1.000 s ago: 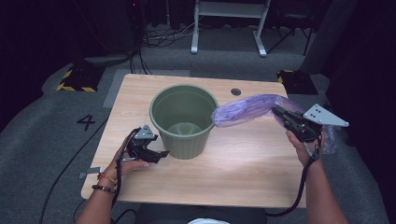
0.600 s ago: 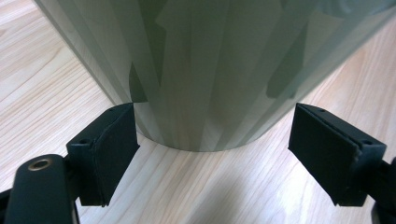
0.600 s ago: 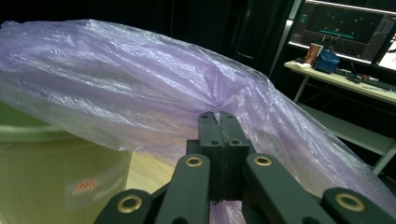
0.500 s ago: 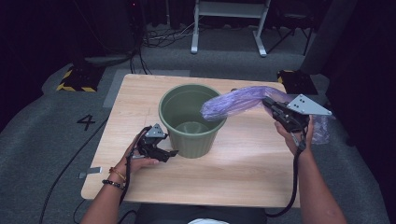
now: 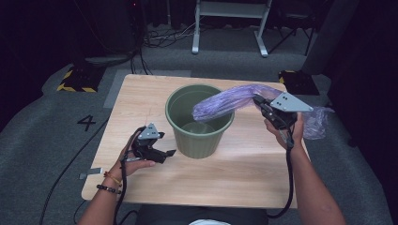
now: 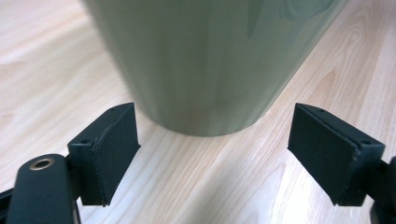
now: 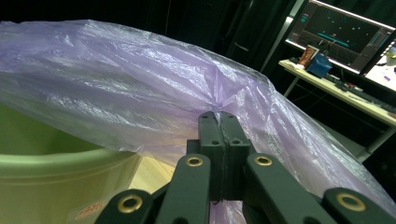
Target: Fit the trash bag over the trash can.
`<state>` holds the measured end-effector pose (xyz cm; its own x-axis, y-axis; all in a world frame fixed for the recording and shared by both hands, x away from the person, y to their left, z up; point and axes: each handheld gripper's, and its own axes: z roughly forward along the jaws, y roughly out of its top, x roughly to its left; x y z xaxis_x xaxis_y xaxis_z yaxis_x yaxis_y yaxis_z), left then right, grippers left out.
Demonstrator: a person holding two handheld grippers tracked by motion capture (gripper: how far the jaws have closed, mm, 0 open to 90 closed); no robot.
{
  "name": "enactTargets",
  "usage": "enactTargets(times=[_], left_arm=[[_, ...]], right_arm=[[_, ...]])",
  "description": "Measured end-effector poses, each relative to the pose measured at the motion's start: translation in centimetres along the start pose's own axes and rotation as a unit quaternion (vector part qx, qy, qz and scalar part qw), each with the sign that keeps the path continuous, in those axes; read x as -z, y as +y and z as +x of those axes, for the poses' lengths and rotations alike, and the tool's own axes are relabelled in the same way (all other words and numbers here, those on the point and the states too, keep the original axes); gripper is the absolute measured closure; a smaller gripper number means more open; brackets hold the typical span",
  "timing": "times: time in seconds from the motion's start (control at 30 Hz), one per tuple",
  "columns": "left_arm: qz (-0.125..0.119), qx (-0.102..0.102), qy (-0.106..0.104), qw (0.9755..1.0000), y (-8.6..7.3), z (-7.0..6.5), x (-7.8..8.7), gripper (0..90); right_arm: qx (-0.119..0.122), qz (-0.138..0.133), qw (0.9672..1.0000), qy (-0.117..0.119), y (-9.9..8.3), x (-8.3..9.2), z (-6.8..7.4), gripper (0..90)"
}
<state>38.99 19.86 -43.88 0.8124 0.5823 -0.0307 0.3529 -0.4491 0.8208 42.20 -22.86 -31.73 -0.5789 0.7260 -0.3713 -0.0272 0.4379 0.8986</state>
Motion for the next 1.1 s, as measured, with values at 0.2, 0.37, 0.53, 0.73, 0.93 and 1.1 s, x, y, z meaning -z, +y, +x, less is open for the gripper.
enactTargets(times=[0.2, 0.37, 0.53, 0.73, 0.93, 1.1], left_arm=[[-0.037, -0.005, 0.045, 0.9983, 0.8, -0.5, 3.4, 15.8], [-0.079, -0.014, 0.059, 0.9951, 3.1, -1.5, 5.0, 17.6], [-0.100, -0.037, 0.049, 0.9931, 5.5, -2.4, 5.2, 17.7], [-0.092, -0.074, 0.049, 0.9918, 8.6, -3.6, 4.4, 18.0], [-0.078, -0.098, 0.039, 0.9914, 11.2, -4.5, 2.8, 18.6], [-0.058, -0.113, 0.046, 0.9908, 13.0, -4.9, 1.3, 18.7]], right_arm=[[0.036, 0.012, 0.9993, -0.003, 0.9, -1.3, 1.3, 90.0], [0.054, 0.021, 0.9983, -0.002, 1.2, -2.5, 2.3, 90.0], [0.071, 0.028, 0.9970, 0.011, 1.3, -3.2, 3.1, 90.0], [0.084, 0.027, 0.9956, 0.030, 1.4, -3.6, 4.2, 89.0], [0.102, 0.026, 0.9931, 0.052, 1.5, -3.8, 5.5, 88.2], [0.113, 0.020, 0.9902, 0.078, 1.7, -3.8, 6.4, 86.8]])
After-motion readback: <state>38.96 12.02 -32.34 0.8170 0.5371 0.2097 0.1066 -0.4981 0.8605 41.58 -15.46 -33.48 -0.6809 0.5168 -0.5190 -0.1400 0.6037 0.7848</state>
